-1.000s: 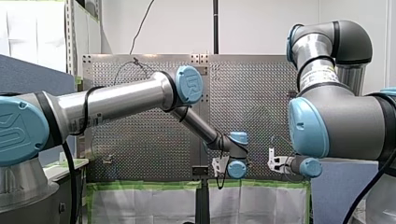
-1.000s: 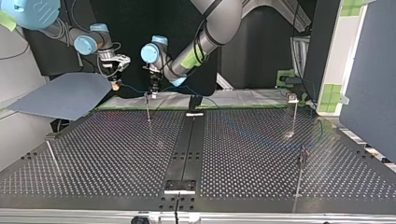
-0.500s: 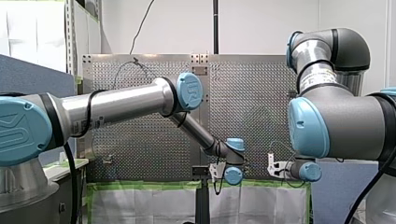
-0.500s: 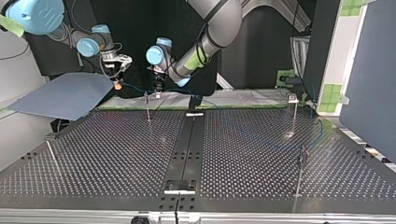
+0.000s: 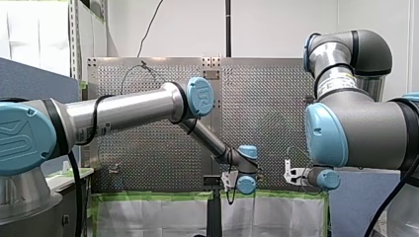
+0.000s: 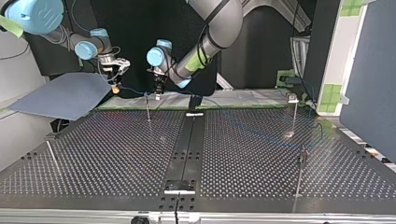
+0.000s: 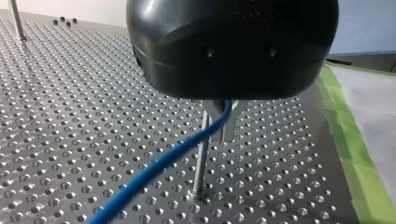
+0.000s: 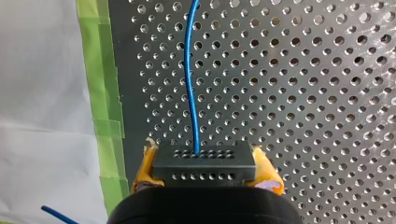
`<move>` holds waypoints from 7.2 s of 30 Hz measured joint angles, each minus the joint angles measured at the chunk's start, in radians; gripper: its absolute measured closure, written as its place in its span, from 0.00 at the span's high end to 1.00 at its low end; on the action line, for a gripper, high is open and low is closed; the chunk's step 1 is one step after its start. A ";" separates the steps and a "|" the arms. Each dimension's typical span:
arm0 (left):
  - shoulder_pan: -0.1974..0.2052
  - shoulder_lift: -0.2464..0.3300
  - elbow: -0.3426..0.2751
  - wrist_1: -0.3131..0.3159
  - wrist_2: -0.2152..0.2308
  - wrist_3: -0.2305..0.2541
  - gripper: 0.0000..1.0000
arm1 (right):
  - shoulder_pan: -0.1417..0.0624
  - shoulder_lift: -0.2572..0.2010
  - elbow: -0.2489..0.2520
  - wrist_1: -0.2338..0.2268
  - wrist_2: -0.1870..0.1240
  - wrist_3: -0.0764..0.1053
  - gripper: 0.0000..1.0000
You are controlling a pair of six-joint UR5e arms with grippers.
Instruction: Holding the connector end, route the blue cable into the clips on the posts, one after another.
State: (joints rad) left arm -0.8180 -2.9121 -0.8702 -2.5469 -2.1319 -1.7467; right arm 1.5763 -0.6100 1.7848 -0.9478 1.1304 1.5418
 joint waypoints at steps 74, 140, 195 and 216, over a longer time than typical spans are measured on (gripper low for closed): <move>0.119 -0.070 0.199 -0.049 0.124 -0.082 0.00 | 0.013 0.035 -0.236 0.122 -0.035 0.025 0.00; 0.092 -0.019 0.168 -0.354 0.172 0.018 1.00 | 0.007 0.089 -0.331 0.156 -0.068 0.044 0.00; 0.028 0.104 -0.012 -0.328 0.301 0.038 1.00 | -0.008 0.101 -0.352 0.183 -0.067 0.026 0.00; 0.044 0.106 -0.082 -0.293 0.293 0.022 1.00 | -0.006 0.102 -0.353 0.190 -0.067 0.024 0.00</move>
State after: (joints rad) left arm -0.7745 -2.8060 -0.9519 -2.8394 -1.8393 -1.7246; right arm 1.5699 -0.5078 1.4318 -0.7574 1.0632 1.5659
